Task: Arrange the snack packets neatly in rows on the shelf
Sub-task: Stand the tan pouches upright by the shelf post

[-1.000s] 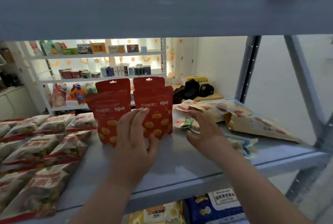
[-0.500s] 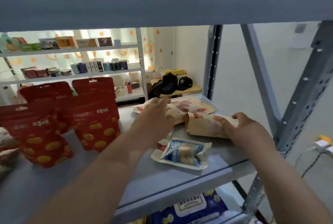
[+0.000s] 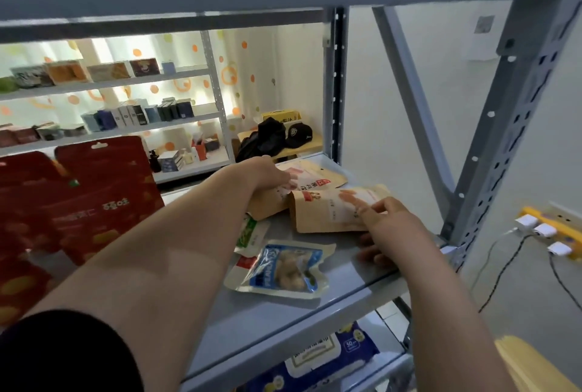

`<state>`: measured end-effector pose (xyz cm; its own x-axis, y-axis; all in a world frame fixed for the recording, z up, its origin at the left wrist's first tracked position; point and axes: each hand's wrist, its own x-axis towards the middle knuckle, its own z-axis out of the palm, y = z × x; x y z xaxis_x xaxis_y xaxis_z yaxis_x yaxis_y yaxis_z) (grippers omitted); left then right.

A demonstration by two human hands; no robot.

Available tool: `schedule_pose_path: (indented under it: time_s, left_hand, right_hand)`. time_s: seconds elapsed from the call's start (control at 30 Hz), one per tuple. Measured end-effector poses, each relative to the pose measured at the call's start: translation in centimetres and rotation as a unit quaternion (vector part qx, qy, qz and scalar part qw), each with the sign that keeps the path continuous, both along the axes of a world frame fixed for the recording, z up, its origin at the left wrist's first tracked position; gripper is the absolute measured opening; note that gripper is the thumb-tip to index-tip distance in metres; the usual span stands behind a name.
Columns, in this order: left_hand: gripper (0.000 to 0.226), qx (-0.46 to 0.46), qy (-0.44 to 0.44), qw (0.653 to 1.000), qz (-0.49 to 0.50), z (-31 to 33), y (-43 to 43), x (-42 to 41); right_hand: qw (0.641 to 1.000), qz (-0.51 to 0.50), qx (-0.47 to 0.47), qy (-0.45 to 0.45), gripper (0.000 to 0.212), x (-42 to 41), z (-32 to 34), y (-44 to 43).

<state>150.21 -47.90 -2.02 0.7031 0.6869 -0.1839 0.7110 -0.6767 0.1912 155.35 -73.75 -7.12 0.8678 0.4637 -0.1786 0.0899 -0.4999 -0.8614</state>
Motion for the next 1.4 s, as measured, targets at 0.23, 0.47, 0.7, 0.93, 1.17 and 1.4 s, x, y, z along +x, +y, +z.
schedule_pose_path:
  time_s: [0.23, 0.47, 0.7, 0.93, 1.17, 1.4]
  left_hand:
    - [0.106, -0.027, -0.004, 1.0, -0.01, -0.5, 1.9, 0.8]
    - [0.133, -0.006, -0.035, 0.999, -0.003, -0.6, 2.3, 0.9]
    - [0.104, -0.008, -0.071, 0.997, 0.015, 1.0, 1.5, 1.2]
    - [0.035, 0.057, -0.139, 0.987, -0.056, 3.7, 1.1, 0.7]
    - [0.03, -0.202, -0.435, 0.877, -0.045, 2.5, -1.4, -0.4]
    - [0.045, -0.22, -0.506, 0.833, -0.037, -1.9, -3.9, -0.3]
  right_hand:
    - [0.996, -0.084, 0.044, 0.001, 0.028, -0.6, -0.3, 0.9]
    - [0.988, -0.118, 0.025, -0.101, 0.026, -1.3, -0.1, 1.9]
    - [0.964, -0.171, 0.191, -0.073, 0.034, -1.3, 0.0, 3.1]
    - [0.912, -0.05, 0.399, 0.077, 0.036, 0.0, 1.2, 2.7]
    - [0.934, -0.051, 0.352, 0.01, 0.021, 3.8, 2.9, 2.5]
    - [0.942, -0.066, 0.328, -0.016, 0.018, 6.7, 1.8, 2.6]
